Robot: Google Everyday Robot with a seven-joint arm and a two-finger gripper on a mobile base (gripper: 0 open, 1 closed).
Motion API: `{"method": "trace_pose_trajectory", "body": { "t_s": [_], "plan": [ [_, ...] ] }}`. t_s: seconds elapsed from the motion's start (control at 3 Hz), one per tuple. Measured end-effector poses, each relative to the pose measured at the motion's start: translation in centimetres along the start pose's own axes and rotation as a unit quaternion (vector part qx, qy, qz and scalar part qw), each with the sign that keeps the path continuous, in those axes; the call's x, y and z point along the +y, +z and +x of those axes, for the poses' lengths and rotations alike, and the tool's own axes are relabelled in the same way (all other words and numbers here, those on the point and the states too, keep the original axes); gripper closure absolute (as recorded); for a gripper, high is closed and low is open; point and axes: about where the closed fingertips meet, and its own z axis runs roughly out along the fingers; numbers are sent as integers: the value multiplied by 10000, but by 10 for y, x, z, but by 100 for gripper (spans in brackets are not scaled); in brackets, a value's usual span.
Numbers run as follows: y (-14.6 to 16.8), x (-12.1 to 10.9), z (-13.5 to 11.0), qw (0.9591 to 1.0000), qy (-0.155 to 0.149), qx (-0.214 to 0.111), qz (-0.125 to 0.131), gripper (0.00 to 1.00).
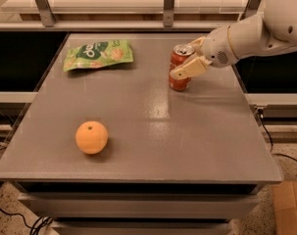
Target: Move coke can near orange
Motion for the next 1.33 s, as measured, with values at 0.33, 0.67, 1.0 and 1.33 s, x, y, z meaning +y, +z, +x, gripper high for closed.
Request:
{"method": "trace_pose_trajectory", "body": {
  "t_s": [0.33, 0.67, 1.0, 1.33],
  "plan": [
    [-2, 2, -3, 9999, -50, -103, -96, 65],
    [-12, 11, -11, 9985, -277, -314, -351, 88],
    [-23, 33, -28, 9937, -713, -488, -720, 100],
    [-35, 61, -39, 9857, -1150, -532, -1109, 100]
  ]
}}
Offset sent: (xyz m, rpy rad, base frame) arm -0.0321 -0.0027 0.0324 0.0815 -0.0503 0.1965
